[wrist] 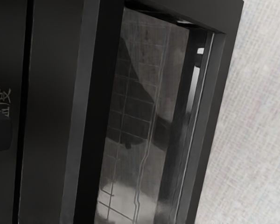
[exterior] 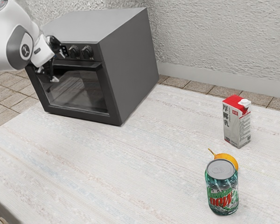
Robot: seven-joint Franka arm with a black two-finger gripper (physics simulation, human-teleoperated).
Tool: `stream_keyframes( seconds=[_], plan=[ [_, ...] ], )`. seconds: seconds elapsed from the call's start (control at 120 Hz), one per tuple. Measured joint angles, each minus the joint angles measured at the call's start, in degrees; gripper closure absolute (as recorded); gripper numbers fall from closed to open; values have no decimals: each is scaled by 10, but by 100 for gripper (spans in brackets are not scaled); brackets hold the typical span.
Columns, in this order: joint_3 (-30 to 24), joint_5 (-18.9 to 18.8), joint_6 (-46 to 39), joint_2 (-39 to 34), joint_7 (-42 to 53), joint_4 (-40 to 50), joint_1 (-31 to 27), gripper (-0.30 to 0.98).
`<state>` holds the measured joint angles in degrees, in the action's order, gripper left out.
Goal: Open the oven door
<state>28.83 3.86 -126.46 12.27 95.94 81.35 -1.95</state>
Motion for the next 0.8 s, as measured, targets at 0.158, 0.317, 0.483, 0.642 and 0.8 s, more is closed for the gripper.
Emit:
stream_keyframes(
  seconds=[0.158,0.317,0.483,0.642,0.8],
  plan=[
    [-1,8,-8,11,19,1,-9,0],
    [-1,14,-12,19,33,2,-13,0],
    [-1,16,-16,26,44,2,-14,-1],
    [-7,4,-33,-71,52,120,-3,4],
    [-153,-160,28,-581,4,337,-12,6]
  ],
)
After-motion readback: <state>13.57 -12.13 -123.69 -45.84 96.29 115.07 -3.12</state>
